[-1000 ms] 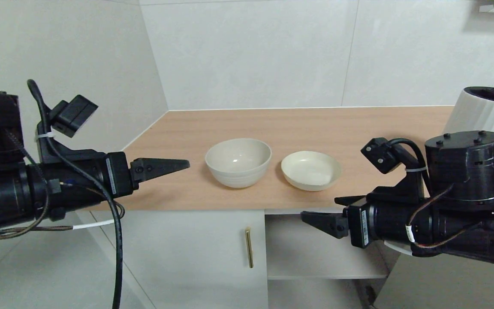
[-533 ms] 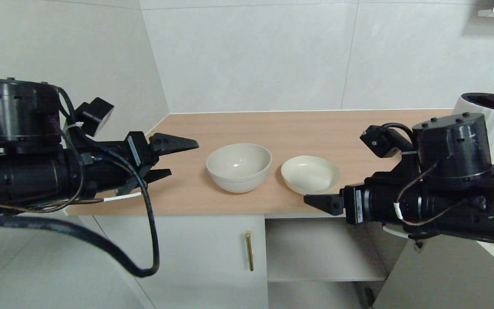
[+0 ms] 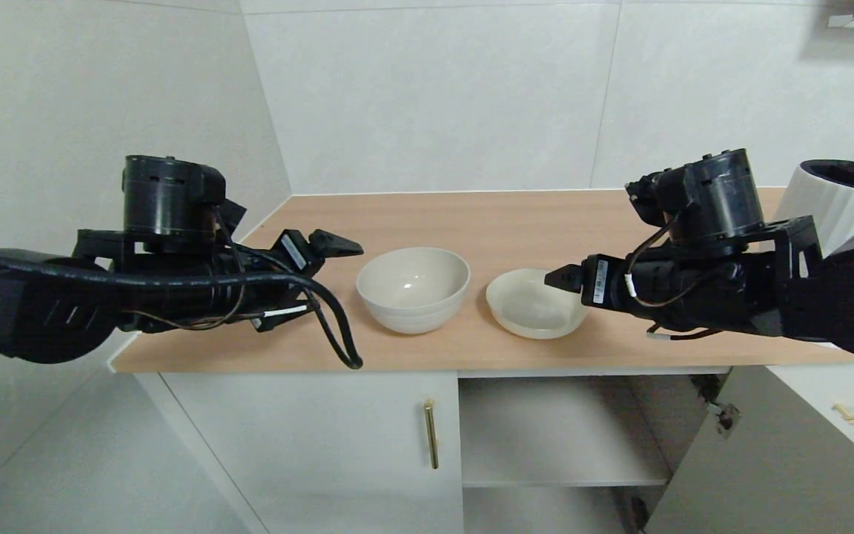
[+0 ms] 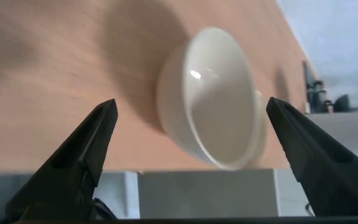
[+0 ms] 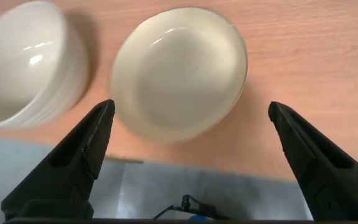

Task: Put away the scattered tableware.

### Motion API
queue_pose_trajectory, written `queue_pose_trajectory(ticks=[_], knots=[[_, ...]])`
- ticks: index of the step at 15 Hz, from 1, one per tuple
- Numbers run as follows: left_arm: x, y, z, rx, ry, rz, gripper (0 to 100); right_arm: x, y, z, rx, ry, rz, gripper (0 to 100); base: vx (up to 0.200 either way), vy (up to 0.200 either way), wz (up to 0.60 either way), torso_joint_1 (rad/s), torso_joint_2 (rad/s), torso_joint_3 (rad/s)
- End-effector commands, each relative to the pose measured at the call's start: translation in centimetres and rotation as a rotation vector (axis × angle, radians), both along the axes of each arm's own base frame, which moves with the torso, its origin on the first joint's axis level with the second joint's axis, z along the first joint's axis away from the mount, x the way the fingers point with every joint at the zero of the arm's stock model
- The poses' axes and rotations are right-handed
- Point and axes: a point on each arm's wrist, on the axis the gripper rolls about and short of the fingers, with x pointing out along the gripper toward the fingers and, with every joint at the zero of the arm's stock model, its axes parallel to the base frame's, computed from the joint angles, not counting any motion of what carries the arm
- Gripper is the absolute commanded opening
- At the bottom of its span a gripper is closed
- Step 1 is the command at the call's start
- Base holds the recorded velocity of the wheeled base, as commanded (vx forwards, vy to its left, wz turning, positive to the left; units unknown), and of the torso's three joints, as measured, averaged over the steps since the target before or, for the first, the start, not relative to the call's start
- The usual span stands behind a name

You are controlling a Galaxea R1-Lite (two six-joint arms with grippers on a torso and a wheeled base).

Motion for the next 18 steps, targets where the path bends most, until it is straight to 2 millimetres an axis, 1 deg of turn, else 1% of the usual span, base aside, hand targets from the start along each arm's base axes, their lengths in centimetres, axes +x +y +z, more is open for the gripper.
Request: queue_pose_trajectory(ticks=[1,5,6,9,14,15,18], knots=[[1.2,-0.4,-1.6,0.012,0.041,-0.004,100,1.0,0.0,-0.9,-0.013,0.02,-0.018,100,0.0,0.0,0.0,0.0,0.0,0.0],[1.2,-1.0,-1.7,0.013,0.042,-0.025,100,0.9,0.0,-0.9,-0.013,0.02,-0.018,100,0.0,0.0,0.0,0.0,0.0,0.0],[1.1,-1.7,-1.7,0.01,0.028,-0.047,100,0.9,0.0,-0.9,-0.014,0.02,-0.019,100,0.0,0.0,0.0,0.0,0.0,0.0],[0.8,-2.6,-1.6,0.008,0.019,-0.074,100,0.9,-0.1,-0.8,-0.013,0.018,-0.019,100,0.0,0.0,0.0,0.0,0.0,0.0],[1.1,-2.9,-2.0,0.008,0.018,-0.077,100,0.9,-0.1,-0.8,-0.012,0.017,-0.019,100,0.0,0.0,0.0,0.0,0.0,0.0],[1.1,-2.9,-2.0,0.008,0.018,-0.077,0,0.9,-0.1,-0.8,-0.012,0.017,-0.018,100,0.0,0.0,0.0,0.0,0.0,0.0],[1.1,-2.9,-2.0,0.007,0.016,-0.077,0,0.9,-0.1,-0.8,-0.012,0.017,-0.019,100,0.0,0.0,0.0,0.0,0.0,0.0]])
